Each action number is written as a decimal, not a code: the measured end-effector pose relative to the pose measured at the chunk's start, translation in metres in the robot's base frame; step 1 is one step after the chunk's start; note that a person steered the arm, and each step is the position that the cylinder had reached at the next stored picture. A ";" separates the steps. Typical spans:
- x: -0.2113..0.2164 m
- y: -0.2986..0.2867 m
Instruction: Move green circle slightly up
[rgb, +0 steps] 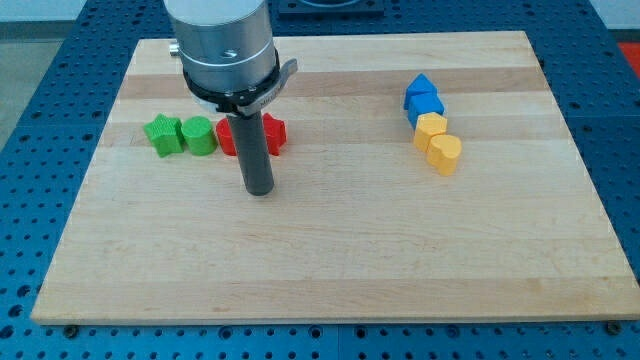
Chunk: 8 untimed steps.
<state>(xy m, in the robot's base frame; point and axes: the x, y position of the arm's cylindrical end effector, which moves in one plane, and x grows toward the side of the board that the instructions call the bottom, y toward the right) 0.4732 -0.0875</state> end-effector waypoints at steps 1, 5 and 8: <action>0.000 -0.001; -0.054 -0.099; -0.079 -0.090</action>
<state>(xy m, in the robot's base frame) 0.3941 -0.1778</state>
